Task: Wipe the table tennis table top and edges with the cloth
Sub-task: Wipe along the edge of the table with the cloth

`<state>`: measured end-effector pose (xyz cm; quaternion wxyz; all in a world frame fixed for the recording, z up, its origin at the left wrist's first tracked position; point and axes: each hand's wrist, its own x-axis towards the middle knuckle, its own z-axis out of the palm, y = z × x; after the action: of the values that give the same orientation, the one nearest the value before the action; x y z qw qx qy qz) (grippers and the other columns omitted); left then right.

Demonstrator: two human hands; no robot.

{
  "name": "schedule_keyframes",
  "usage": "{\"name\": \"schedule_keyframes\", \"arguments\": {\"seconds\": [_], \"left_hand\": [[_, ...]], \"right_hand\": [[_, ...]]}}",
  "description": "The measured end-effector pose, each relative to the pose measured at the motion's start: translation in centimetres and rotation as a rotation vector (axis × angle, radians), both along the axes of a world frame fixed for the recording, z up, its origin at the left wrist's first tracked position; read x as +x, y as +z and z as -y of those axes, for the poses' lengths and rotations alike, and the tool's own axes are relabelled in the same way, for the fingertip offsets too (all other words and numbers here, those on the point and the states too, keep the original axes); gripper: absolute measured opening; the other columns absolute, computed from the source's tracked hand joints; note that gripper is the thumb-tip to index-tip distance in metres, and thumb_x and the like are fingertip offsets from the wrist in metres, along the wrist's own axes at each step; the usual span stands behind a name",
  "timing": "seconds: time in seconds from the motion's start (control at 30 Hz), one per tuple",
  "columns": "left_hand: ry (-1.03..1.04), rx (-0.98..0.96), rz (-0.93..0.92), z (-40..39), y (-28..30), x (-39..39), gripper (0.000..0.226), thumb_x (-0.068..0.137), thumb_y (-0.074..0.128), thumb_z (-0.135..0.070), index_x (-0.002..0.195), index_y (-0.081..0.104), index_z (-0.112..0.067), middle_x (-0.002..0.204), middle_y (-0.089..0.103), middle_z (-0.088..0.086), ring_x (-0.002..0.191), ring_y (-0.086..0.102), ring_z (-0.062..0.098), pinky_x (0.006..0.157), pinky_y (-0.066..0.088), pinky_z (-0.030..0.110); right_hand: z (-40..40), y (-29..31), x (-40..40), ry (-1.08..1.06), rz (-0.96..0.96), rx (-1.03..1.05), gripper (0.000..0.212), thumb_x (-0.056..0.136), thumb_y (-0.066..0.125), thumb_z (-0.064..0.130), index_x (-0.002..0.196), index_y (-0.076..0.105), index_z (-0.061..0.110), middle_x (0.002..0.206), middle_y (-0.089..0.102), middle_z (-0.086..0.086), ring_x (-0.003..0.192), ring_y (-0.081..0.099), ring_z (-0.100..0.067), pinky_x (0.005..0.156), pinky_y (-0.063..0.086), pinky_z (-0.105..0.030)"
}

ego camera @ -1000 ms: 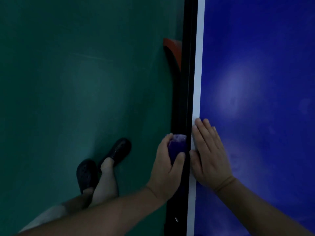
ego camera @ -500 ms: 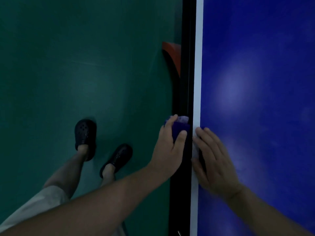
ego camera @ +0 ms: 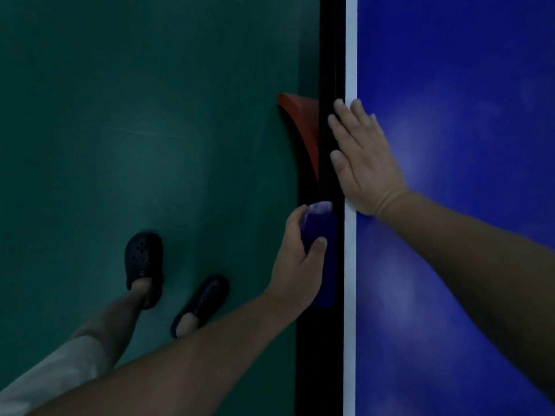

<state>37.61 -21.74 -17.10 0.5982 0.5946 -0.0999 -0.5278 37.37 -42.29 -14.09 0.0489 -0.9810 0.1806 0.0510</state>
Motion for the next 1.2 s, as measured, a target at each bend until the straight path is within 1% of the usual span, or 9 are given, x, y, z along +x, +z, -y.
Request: {"name": "schedule_keyframes", "arguments": {"seconds": [0.17,0.23,0.37,0.5,0.67,0.77,0.87,1.03,1.2], "left_hand": [[0.137,-0.007,0.148,7.0,-1.1,5.0,0.052,0.093,0.047,-0.029,0.144,0.038,-0.018,0.142,0.050,0.001,0.129,0.048,0.015,0.112,0.037,0.045],[0.151,-0.012,0.195,8.5,-1.8,6.5,0.051,0.094,0.047,-0.033,0.143,0.039,-0.021,0.141,0.052,-0.001,0.129,0.049,0.015,0.111,0.038,0.044],[0.135,-0.062,0.175,6.4,-1.1,5.0,0.047,0.097,0.051,-0.028,0.135,0.035,-0.051,0.137,0.043,-0.039,0.134,0.038,-0.007,0.117,0.027,0.025],[0.075,-0.030,0.129,5.4,-1.1,2.9,0.053,0.093,0.049,-0.031,0.145,0.041,-0.030,0.139,0.046,-0.006,0.131,0.040,0.002,0.116,0.029,0.035],[0.140,-0.032,0.174,11.3,-1.7,8.4,0.058,0.089,0.050,-0.028,0.145,0.039,-0.021,0.136,0.044,-0.013,0.124,0.032,-0.021,0.105,0.021,0.007],[0.133,-0.050,0.133,12.9,-2.2,10.7,0.062,0.086,0.047,-0.038,0.146,0.037,-0.034,0.146,0.044,-0.014,0.135,0.035,-0.005,0.112,0.025,0.020],[0.095,-0.094,0.033,10.5,-1.5,8.9,0.064,0.083,0.046,-0.020,0.135,0.037,-0.058,0.148,0.041,-0.022,0.142,0.028,-0.002,0.122,0.019,0.036],[0.122,-0.117,0.033,10.2,-0.9,8.5,0.059,0.086,0.051,-0.014,0.130,0.037,-0.051,0.139,0.045,-0.028,0.136,0.038,-0.001,0.120,0.025,0.039],[0.179,-0.127,0.006,14.7,-1.1,13.1,0.050,0.088,0.054,-0.003,0.129,0.038,-0.027,0.133,0.052,-0.010,0.124,0.051,0.006,0.115,0.035,0.039]], "right_hand": [[-0.1,0.2,-0.3,-0.126,0.034,0.042,0.060,0.104,0.026,0.029,0.155,0.019,-0.002,0.165,0.013,-0.017,0.153,0.007,-0.032,0.125,0.007,-0.048],[-0.2,0.2,-0.3,-0.164,0.026,0.026,0.061,0.103,0.025,0.030,0.154,0.022,-0.003,0.164,0.016,-0.018,0.153,0.010,-0.033,0.124,0.010,-0.052],[-0.3,0.1,-0.4,-0.183,0.032,-0.003,0.060,0.102,0.025,0.029,0.153,0.028,-0.001,0.163,0.022,-0.015,0.152,0.016,-0.032,0.122,0.014,-0.054],[-0.3,0.0,-0.4,-0.207,0.060,-0.001,0.057,0.100,0.027,0.028,0.153,0.033,0.005,0.162,0.026,-0.009,0.151,0.019,-0.033,0.119,0.017,-0.059],[-0.3,-0.1,-0.5,-0.302,0.101,-0.010,0.054,0.097,0.035,0.026,0.150,0.042,0.015,0.161,0.031,-0.010,0.149,0.021,-0.039,0.116,0.018,-0.063],[-0.3,-0.2,-0.4,-0.329,0.105,0.000,0.055,0.095,0.037,0.024,0.149,0.043,0.017,0.161,0.031,-0.009,0.149,0.020,-0.039,0.114,0.019,-0.065],[-0.3,-0.3,-0.4,-0.322,0.117,0.010,0.054,0.095,0.038,0.024,0.149,0.041,0.019,0.160,0.032,-0.009,0.149,0.021,-0.039,0.113,0.021,-0.066],[-0.5,0.0,-0.3,-0.374,0.158,0.068,0.061,0.093,0.039,0.026,0.152,0.029,0.010,0.161,0.030,-0.008,0.151,0.018,-0.033,0.119,0.015,-0.060],[-0.3,0.0,-0.2,-0.357,0.131,0.048,0.056,0.095,0.038,0.025,0.149,0.038,0.010,0.160,0.030,-0.011,0.151,0.018,-0.033,0.118,0.016,-0.061]]}}
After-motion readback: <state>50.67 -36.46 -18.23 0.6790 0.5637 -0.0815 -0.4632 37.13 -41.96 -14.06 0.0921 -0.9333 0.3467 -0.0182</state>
